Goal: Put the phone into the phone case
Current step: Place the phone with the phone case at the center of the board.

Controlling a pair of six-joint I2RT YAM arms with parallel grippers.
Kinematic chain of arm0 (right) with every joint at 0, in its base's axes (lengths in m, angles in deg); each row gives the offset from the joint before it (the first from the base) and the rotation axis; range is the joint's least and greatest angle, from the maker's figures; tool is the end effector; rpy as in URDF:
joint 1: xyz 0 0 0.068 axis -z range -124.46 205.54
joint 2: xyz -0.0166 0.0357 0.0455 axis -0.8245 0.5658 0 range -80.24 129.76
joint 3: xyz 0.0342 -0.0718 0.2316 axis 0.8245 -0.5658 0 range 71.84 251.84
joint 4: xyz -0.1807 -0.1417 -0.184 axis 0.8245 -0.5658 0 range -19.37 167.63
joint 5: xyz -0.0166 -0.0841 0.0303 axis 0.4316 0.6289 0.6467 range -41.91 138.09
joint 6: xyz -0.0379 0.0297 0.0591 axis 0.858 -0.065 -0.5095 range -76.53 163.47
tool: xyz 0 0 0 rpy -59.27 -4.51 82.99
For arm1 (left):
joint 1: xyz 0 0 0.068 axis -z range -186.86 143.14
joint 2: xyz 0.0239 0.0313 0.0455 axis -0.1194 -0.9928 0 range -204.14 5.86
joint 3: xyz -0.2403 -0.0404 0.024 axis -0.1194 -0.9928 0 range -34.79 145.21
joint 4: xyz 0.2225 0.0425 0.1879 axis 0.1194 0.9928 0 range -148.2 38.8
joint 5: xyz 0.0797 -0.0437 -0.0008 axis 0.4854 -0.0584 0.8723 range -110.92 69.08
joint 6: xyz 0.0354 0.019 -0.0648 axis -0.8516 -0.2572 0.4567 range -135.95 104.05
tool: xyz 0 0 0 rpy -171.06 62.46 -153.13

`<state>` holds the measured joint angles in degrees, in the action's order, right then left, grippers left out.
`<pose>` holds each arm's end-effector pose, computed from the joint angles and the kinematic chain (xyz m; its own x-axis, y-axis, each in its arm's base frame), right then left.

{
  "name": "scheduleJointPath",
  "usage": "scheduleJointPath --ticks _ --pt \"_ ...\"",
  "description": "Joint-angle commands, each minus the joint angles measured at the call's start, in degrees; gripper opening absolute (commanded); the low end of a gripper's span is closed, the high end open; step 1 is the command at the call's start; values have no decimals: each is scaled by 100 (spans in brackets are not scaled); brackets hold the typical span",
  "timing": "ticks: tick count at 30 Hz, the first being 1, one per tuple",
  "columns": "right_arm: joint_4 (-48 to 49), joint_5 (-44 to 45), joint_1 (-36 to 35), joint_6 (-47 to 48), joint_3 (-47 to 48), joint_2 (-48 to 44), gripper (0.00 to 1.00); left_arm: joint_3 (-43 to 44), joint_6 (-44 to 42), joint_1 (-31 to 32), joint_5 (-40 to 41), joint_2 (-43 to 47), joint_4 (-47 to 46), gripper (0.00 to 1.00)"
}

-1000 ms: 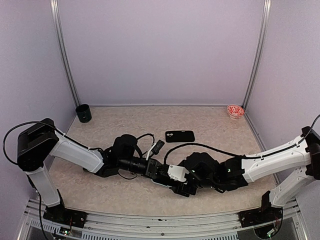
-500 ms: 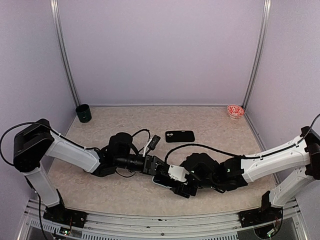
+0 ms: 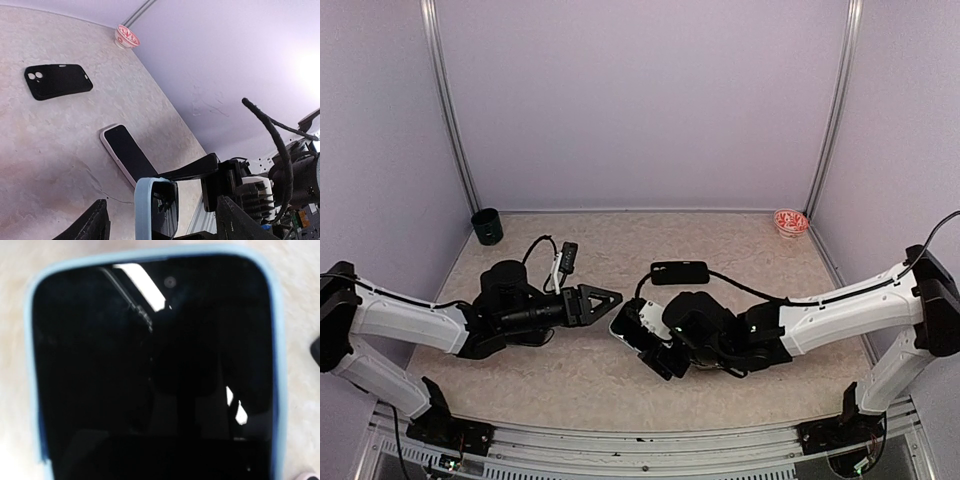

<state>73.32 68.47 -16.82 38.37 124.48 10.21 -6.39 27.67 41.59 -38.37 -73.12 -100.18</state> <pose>0.1364 0.3548 0.1341 -0.2750 -0.5894 -0.7596 -0.7938 0.5849 -0.1665 0.2066 -0.2622 0.1459 -0.7000 -0.2024 -0.6848 0.5907 0.3747 -0.7146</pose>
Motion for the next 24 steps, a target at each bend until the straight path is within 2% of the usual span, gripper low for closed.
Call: scheduleJointPath --ticks 1,13,21,24 --pt "-249 500 -9 -1268 736 384 70 -234 82 -69 636 310 29 71" --pt "-410 919 11 -2803 1530 1241 68 -687 206 -87 1153 767 128 71" --pt "-1405 1238 45 -3950 2348 1986 71 -962 241 -107 1365 1009 135 71" --pt "-1443 1147 84 -4289 2421 2073 70 -986 229 -120 1386 1047 145 71"
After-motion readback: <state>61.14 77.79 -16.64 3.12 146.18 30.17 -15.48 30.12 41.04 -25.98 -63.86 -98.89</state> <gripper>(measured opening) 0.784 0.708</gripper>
